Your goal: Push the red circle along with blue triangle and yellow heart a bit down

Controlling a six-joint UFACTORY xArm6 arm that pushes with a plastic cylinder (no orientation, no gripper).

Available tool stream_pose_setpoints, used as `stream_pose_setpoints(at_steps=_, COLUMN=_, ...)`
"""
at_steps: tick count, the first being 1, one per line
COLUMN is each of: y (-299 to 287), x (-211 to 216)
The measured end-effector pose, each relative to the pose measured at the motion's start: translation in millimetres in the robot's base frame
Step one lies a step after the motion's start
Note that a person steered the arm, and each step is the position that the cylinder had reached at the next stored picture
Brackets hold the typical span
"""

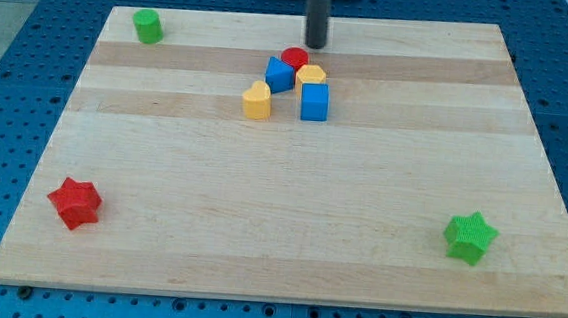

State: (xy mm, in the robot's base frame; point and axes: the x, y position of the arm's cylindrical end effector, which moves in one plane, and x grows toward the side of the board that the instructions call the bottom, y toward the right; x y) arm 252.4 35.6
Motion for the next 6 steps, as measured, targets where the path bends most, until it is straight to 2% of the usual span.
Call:
stream_pose_setpoints(at_steps=1, y=13, x=29)
stream_pose_setpoints(at_steps=2, y=-15, x=49)
stream_pose_setpoints(at_steps=4, y=-10, x=24)
stream_pose_setpoints(at_steps=5, y=-52, x=25)
stream_pose_setpoints(at_steps=6, y=-60, x=29)
